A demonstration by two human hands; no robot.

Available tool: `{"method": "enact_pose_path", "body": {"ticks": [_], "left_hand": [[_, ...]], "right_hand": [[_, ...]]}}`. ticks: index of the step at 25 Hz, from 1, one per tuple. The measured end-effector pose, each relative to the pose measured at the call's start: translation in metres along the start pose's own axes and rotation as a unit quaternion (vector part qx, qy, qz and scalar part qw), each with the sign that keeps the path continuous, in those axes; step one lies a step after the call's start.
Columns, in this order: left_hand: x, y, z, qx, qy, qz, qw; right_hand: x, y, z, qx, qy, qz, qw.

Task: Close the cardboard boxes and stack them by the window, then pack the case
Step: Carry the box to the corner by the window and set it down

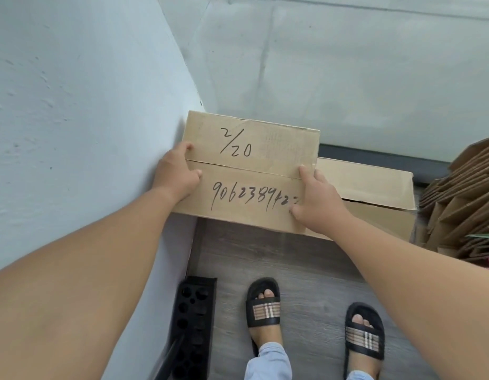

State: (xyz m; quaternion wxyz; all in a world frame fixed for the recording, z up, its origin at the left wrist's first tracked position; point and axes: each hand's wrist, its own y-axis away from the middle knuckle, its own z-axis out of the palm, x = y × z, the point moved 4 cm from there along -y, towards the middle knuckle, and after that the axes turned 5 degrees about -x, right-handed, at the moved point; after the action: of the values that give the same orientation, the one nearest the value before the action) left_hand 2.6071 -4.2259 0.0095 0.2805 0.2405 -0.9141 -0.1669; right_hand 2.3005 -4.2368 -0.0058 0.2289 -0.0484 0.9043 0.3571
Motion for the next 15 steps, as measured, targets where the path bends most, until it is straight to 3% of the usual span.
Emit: {"method": "enact_pose_path", "body": {"ticks": [9, 12, 15], "left_hand": [[0.008, 0.007, 0.000, -0.019, -0.089, -0.003, 0.996], [0.041, 0.024, -0.014, -0.010, -0.083, 0.014, 0.996], [0.103, 0.065, -0.032, -0.080, -0.053, 0.075, 0.993]], "right_hand": [[-0.003, 0.005, -0.015, 0.003, 0.028, 0.007, 1.000], [-0.006, 0.031, -0.034, 0.002, 0.018, 0.018, 1.000], [-0.008, 0.077, -0.085, 0.019, -0.020, 0.033, 0.999]]}}
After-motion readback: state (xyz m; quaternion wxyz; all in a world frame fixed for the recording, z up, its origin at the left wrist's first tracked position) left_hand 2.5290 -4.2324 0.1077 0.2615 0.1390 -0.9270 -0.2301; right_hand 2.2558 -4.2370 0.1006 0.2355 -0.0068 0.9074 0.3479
